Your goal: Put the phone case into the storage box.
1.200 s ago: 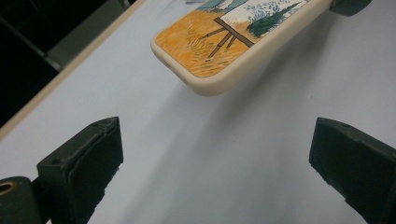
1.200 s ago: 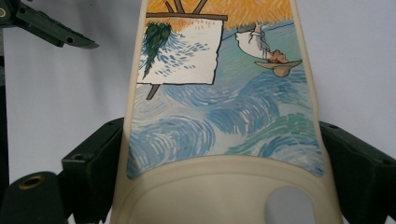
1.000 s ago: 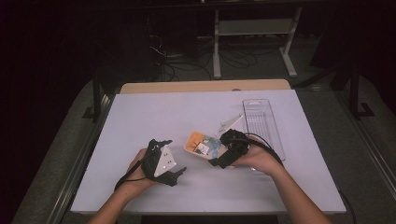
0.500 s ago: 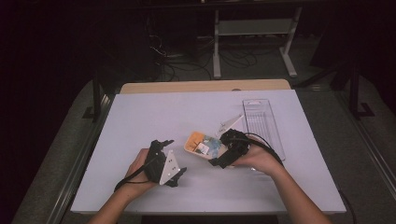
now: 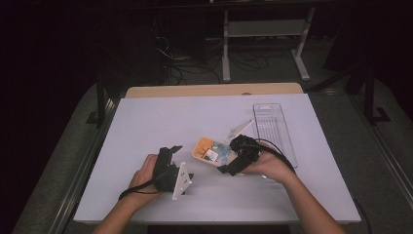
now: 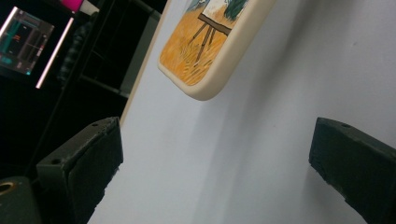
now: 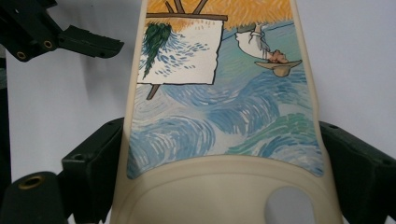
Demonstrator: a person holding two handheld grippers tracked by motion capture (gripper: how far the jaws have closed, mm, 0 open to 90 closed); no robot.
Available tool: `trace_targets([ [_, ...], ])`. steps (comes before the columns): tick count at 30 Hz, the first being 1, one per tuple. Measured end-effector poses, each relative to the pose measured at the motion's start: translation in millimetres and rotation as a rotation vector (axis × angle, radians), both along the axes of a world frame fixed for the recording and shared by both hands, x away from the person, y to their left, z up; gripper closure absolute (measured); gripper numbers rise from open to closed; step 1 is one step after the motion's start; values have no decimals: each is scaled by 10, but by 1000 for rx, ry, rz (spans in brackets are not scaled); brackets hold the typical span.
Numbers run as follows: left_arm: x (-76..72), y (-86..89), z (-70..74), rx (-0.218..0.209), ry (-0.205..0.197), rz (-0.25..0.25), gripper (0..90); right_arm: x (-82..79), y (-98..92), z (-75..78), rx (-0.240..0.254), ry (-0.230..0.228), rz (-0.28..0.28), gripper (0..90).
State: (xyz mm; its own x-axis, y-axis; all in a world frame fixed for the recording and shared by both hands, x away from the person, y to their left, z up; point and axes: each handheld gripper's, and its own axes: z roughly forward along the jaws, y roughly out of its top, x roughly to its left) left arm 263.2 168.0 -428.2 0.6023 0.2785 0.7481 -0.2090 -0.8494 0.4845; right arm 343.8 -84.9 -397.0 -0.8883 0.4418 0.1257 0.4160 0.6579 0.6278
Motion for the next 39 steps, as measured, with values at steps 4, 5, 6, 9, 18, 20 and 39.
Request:
trace_targets([
  [4, -17, -20, -16, 23, -34, -5, 25, -2, 1, 1, -1, 1, -1, 99],
  [5, -20, -23, -16, 31, -39, -8, 31, -2, 1, 1, -1, -1, 0, 99],
  [6, -21, -27, -23, 38, -47, -13, 40, -3, 2, 2, -1, 1, -2, 99],
  [9, -24, -34, -26, 49, -80, -12, 40, 0, 0, 1, 0, -3, 0, 99],
  [18, -54, -67, -30, 106, -175, -12, 55, -4, 2, 10, -1, -15, -2, 99],
  [20, -62, -77, -33, 115, -188, -17, 63, -12, 7, 17, 6, -10, -8, 99],
  [39, -152, -169, -70, 212, -370, -62, 196, -46, 147, 59, 21, -15, 11, 99],
])
